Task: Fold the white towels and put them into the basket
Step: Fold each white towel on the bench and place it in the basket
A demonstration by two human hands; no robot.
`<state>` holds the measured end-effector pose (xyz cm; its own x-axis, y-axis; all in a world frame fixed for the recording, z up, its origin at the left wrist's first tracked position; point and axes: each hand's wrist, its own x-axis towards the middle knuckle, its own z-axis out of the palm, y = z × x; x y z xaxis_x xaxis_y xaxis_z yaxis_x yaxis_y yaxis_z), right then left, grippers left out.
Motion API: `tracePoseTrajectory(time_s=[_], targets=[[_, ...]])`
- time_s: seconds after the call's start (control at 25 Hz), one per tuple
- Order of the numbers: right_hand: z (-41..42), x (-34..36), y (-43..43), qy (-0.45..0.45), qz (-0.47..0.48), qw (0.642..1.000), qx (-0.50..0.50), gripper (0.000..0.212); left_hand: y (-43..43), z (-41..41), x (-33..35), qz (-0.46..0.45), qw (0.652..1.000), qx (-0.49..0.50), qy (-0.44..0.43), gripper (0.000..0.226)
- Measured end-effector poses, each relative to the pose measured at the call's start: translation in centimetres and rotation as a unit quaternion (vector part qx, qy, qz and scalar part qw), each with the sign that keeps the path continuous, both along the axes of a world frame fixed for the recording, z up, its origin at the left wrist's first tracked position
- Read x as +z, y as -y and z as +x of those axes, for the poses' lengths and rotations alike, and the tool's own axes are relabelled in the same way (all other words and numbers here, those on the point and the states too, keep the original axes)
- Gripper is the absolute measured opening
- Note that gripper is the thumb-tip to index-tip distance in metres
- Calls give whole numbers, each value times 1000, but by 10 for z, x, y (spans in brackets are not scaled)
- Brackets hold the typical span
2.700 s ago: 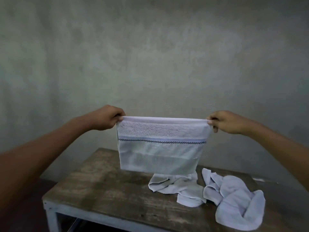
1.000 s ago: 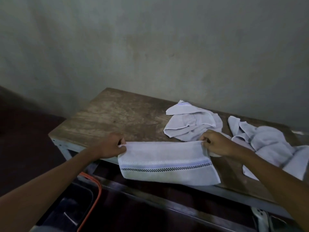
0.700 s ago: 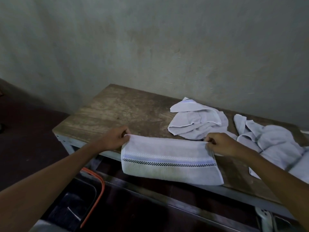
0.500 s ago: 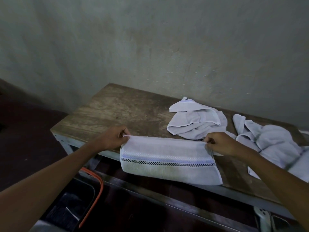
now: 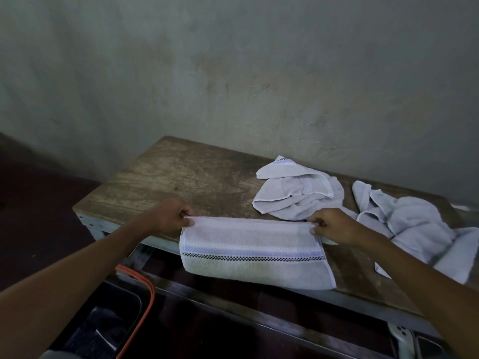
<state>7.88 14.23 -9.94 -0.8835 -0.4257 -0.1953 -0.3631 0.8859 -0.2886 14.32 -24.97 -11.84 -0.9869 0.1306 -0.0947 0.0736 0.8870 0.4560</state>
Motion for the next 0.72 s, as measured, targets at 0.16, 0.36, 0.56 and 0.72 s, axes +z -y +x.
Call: tracePoseTrajectory(time_s=[0.16,0.36,0.56,0.72], targets=[[1,35,0,-37,8,999,30,8,5,10,36,-4,1000,0,-26,7],[-5,127,11,-198,-126,972,-35,9,15,11,128,59,974,60,-210,12],[12,158,14,-233,-135,963,-20,5,19,27,149,54,950,35,-307,16],[15,148,6,-170,-167,970,-51,9,22,26,126,111,974,27,-195,12]])
